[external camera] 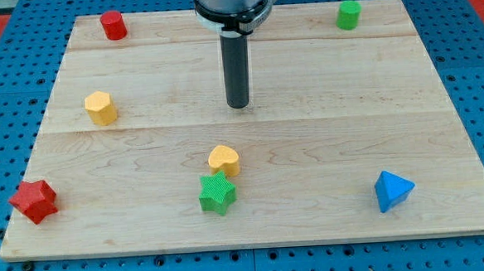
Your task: Move the yellow hexagon below the red circle
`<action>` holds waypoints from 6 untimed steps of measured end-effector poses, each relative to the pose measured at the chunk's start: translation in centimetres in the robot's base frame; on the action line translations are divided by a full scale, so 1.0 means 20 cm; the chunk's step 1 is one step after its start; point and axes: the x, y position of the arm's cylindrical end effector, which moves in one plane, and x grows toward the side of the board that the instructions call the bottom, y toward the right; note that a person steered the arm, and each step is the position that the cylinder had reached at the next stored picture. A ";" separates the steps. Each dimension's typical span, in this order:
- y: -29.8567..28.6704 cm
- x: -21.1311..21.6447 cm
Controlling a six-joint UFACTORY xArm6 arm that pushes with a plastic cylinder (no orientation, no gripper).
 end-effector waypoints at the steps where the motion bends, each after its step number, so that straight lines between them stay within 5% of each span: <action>1: -0.01 0.00; 3: -0.35 0.11; 4: -0.76 0.22; 5: -0.99 0.12; 6: -0.90 -0.25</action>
